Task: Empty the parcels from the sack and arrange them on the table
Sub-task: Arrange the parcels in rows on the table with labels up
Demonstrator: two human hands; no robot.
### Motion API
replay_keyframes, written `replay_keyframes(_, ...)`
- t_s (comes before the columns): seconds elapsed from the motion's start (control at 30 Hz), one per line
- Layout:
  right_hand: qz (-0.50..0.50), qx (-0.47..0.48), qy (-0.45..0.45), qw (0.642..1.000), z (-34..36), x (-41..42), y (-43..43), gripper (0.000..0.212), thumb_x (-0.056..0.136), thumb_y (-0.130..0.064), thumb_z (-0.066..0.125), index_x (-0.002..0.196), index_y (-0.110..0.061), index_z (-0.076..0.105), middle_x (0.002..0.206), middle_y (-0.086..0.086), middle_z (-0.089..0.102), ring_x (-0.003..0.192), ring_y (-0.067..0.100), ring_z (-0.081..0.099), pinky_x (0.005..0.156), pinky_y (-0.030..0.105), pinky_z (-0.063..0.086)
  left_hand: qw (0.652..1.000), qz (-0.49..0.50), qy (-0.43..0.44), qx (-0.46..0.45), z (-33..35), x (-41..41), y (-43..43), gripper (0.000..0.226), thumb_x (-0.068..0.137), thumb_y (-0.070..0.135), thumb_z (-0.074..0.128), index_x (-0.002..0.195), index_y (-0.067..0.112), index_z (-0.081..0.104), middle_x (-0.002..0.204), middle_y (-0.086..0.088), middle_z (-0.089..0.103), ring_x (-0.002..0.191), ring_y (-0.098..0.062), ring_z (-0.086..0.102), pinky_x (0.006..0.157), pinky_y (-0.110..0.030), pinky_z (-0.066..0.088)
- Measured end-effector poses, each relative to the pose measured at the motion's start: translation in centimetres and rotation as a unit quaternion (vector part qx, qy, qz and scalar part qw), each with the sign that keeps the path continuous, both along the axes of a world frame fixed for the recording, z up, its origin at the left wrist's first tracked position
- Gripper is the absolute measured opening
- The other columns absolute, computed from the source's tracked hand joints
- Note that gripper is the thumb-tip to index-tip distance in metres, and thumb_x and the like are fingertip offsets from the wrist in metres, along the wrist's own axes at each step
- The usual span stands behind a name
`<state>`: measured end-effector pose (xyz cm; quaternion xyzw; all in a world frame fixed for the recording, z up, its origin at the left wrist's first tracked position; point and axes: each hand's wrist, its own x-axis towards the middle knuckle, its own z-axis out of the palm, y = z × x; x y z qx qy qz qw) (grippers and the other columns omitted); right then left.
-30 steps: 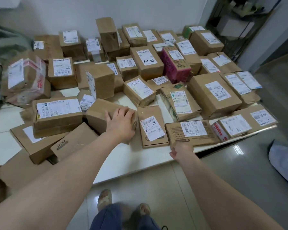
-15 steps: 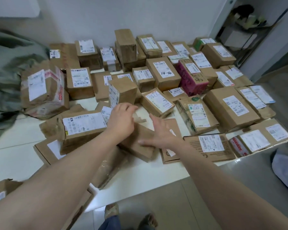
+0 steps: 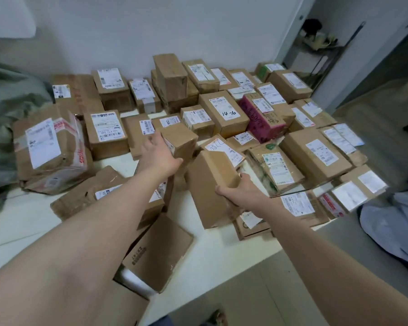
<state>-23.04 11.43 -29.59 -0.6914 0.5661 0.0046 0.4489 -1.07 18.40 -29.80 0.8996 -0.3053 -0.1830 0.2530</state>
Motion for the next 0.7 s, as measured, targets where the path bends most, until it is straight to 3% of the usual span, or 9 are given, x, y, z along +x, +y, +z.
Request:
replay_keyframes(0.07, -0.01, -0.075, 0.038, 0.996, -0.5, 0.9, 1.2, 0.107, 0.057, -0.072, 0.073, 0.137, -0.016, 0.032, 0.13, 0.003, 0.051, 0.115, 0.023, 0.055, 0.086, 0.041, 0.055, 1.0, -0.003, 0.006, 0.003, -0.4, 0.5, -0.7, 0.111, 0.079, 0.04, 0.077, 0.156, 0.021, 0.0, 0.158, -0.014, 0.019, 0.145, -0.032, 0.019, 0.114, -0.047, 0.026)
replay_keyframes(0.13, 0.027, -0.181, 0.128, 0.975, -1.0, 2.0, 3.1, 0.109, 0.063, -0.07, 0.072, 0.141, -0.009, 0.027, 0.134, 0.009, 0.042, 0.127, 0.029, 0.042, 0.1, 0.042, 0.044, 1.0, -0.004, 0.024, -0.02, -0.8, 0.9, -1.1, 0.112, 0.079, 0.037, 0.078, 0.156, 0.019, -0.003, 0.158, -0.013, 0.021, 0.145, -0.032, 0.022, 0.115, -0.047, 0.027)
replay_keyframes(0.27, 0.1, -0.308, 0.257, 0.91, -2.0, 3.9, 6.9, 0.082, 0.069, -0.061, 0.073, 0.121, -0.015, 0.031, 0.118, 0.007, 0.039, 0.109, 0.027, 0.044, 0.079, 0.039, 0.046, 0.996, -0.008, 0.029, -0.078, -1.1, 0.7, -0.8, 0.104, 0.076, 0.033, 0.081, 0.153, 0.023, 0.011, 0.143, -0.014, 0.031, 0.131, -0.034, 0.04, 0.109, -0.045, 0.038)
replay_keyframes(0.33, 0.145, -0.364, 0.258, 0.883, -2.7, 4.6, 7.8, 0.052, 0.081, -0.034, 0.071, 0.113, -0.015, 0.035, 0.113, 0.007, 0.043, 0.101, 0.024, 0.05, 0.069, 0.033, 0.045, 0.995, 0.01, -0.004, -0.096, -0.7, 0.5, -0.3, 0.098, 0.071, 0.034, 0.081, 0.149, 0.029, 0.022, 0.133, -0.013, 0.033, 0.122, -0.033, 0.045, 0.102, -0.044, 0.044)
replay_keyframes(0.37, 0.174, -0.362, 0.242, 0.883, -3.1, 4.8, 8.0, 0.04, 0.086, -0.02, 0.064, 0.114, -0.014, 0.037, 0.115, 0.008, 0.045, 0.103, 0.024, 0.051, 0.071, 0.032, 0.045, 0.995, 0.015, -0.021, -0.093, -0.6, 0.4, 0.0, 0.096, 0.069, 0.036, 0.081, 0.147, 0.031, 0.025, 0.131, -0.013, 0.033, 0.121, -0.032, 0.044, 0.101, -0.042, 0.045)
replay_keyframes(0.43, 0.236, -0.289, 0.222, 0.901, -3.8, 5.2, 8.1, 0.036, 0.089, -0.007, 0.055, 0.121, -0.008, 0.039, 0.124, 0.011, 0.045, 0.114, 0.026, 0.048, 0.086, 0.032, 0.044, 0.996, 0.012, -0.046, -0.075, -0.4, 0.5, 0.6, 0.095, 0.065, 0.038, 0.08, 0.145, 0.031, 0.028, 0.131, -0.013, 0.031, 0.121, -0.033, 0.039, 0.098, -0.042, 0.045)
replay_keyframes(0.5, 0.259, -0.227, 0.203, 0.917, -3.9, 5.5, 7.6, 0.037, 0.091, -0.008, 0.055, 0.124, -0.004, 0.04, 0.129, 0.012, 0.043, 0.12, 0.027, 0.045, 0.095, 0.033, 0.04, 0.997, 0.0, -0.063, -0.054, -0.5, 0.9, 1.1, 0.096, 0.061, 0.039, 0.079, 0.143, 0.03, 0.029, 0.132, -0.014, 0.029, 0.122, -0.035, 0.035, 0.097, -0.047, 0.044)
replay_keyframes(0.7, 0.188, -0.132, 0.134, 0.964, -3.9, 5.6, 4.8, 0.039, 0.089, -0.029, 0.065, 0.121, -0.012, 0.052, 0.123, 0.006, 0.05, 0.105, 0.025, 0.057, 0.09, 0.036, 0.048, 0.996, 0.021, -0.068, -0.058, 0.0, 1.7, 2.3, 0.102, 0.066, 0.048, 0.076, 0.148, 0.032, 0.019, 0.133, -0.015, 0.029, 0.12, -0.035, 0.036, 0.096, -0.045, 0.043)
